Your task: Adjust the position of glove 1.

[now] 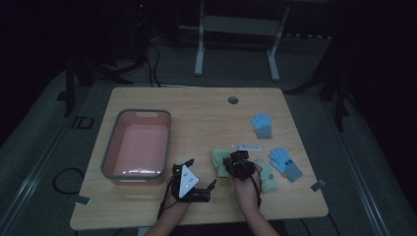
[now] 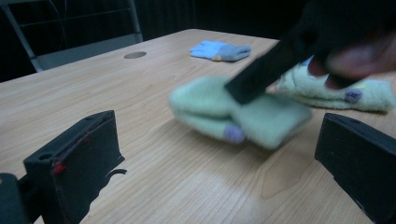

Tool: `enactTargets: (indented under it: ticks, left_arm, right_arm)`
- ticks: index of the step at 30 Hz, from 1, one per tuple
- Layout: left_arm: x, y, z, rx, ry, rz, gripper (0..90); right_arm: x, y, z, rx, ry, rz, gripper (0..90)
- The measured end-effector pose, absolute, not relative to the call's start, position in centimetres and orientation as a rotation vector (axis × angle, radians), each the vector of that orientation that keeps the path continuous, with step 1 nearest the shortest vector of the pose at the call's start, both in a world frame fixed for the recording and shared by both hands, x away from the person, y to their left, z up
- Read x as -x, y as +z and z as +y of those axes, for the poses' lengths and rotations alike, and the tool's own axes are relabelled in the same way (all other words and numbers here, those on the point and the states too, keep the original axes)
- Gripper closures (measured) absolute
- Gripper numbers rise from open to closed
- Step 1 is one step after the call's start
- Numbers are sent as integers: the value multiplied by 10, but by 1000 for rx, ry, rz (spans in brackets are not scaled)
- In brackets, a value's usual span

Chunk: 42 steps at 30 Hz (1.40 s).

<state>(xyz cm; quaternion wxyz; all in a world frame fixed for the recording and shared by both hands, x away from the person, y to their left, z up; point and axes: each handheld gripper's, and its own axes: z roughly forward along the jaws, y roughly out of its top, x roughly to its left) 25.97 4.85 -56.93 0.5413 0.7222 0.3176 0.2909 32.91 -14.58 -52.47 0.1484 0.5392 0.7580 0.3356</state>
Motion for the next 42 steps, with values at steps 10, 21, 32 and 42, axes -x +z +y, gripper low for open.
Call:
enactTargets:
  ticks: [10, 21, 32, 42]
  left_arm:
    - [-260, -569, 47, -1727, 698, 744, 4]
    - [-260, -569, 48, -1727, 687, 748, 4]
    - [-260, -569, 48, -1728, 689, 750, 4]
    - [-260, -569, 48, -1730, 691, 746, 4]
  right_arm:
    - [-336, -548, -141, -1607, 963, 2163, 741]
    - [-343, -513, -161, -1357, 952, 2276, 587]
    - [-349, -479, -212, -1220, 952, 2350, 596]
    - [-328, -488, -259, -1174, 906, 2400, 597]
